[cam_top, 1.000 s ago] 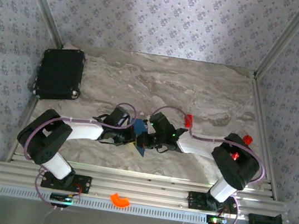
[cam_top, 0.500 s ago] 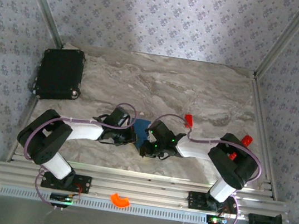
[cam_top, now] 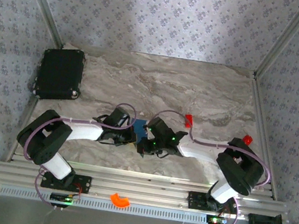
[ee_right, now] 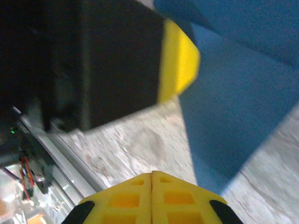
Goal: Fold a paper plane with a square sheet of paper (pick it up from the middle)
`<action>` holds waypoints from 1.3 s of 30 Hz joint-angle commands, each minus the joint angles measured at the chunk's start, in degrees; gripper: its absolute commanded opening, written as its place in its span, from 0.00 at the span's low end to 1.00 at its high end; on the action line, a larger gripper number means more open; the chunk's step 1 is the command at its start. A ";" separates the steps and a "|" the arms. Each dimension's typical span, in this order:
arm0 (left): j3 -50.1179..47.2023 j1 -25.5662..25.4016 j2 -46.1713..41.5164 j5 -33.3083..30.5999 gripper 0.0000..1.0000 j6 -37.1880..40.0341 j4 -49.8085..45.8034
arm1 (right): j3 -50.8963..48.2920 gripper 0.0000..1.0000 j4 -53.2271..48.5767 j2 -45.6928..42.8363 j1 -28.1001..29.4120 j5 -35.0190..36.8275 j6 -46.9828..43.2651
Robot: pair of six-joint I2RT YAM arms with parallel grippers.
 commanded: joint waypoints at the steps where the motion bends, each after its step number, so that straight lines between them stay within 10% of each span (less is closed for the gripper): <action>1: -1.65 -0.12 1.05 -4.04 0.02 1.10 -4.54 | 2.51 0.08 -0.89 4.64 0.12 0.07 -0.72; 24: -2.29 -0.09 1.51 -4.48 0.00 0.68 -4.01 | -14.62 0.04 7.75 -12.39 -0.26 -2.10 6.34; 39: -1.48 -0.20 0.97 -4.48 0.00 0.72 -4.26 | -2.44 0.02 2.58 6.32 -3.70 -1.11 4.45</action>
